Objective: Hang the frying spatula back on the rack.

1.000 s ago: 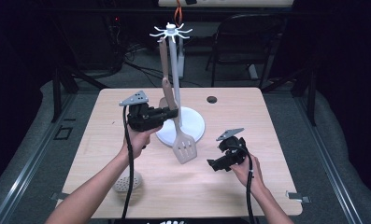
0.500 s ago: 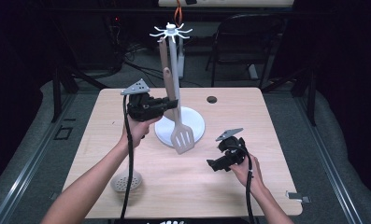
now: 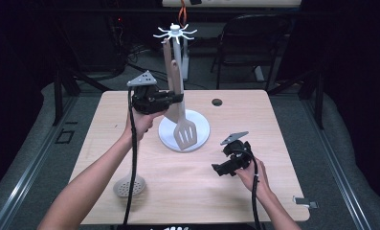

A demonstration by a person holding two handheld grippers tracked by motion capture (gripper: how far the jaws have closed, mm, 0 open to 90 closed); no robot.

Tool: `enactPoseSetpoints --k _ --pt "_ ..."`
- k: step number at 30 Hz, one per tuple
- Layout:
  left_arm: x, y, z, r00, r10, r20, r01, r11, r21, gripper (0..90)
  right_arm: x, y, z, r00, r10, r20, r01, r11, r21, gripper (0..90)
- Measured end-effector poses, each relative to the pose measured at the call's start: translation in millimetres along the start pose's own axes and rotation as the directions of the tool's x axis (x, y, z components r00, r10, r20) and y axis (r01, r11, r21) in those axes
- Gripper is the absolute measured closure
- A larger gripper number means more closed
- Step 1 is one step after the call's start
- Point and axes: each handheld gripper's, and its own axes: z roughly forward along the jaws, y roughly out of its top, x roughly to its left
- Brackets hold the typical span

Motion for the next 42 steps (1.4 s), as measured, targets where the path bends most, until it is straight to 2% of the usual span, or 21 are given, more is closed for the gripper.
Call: enactPoseSetpoints --k 6,12,22,31,36,42 --pt "1.7 10.6 1.8 0.9999 0.015 0.000 -0.015 0.9999 0.002 77.2 0.6 0.2 0.1 1.0000 -0.001 0.001 0.001 1.000 0.002 0.4" --pt "5.5 20.4 3.2 0.9995 0.024 -0.018 -0.024 0.9997 0.003 77.2 0.0 0.1 0.3 0.9999 -0.007 0.008 0.007 1.000 0.008 0.4" --pt "8.4 37.3 6.7 0.9983 0.049 -0.033 -0.048 0.9985 0.027 77.2 0.2 0.1 1.7 0.9999 -0.016 0.002 0.016 1.000 0.017 0.4" --pt "14.1 42.4 12.3 0.9990 0.026 -0.037 -0.025 0.9994 0.023 77.1 0.1 0.0 1.9 0.9994 -0.034 0.008 0.034 0.999 0.024 0.4" --pt "18.5 44.5 13.9 0.9990 0.015 -0.043 -0.013 0.9996 0.027 77.0 1.2 -0.5 3.3 0.9997 -0.024 -0.004 0.024 1.000 0.006 0.4" --pt "22.8 45.2 15.3 0.9987 0.012 -0.051 -0.010 0.9995 0.031 76.8 0.9 -0.5 3.4 0.9997 -0.025 -0.006 0.025 1.000 0.014 0.4"
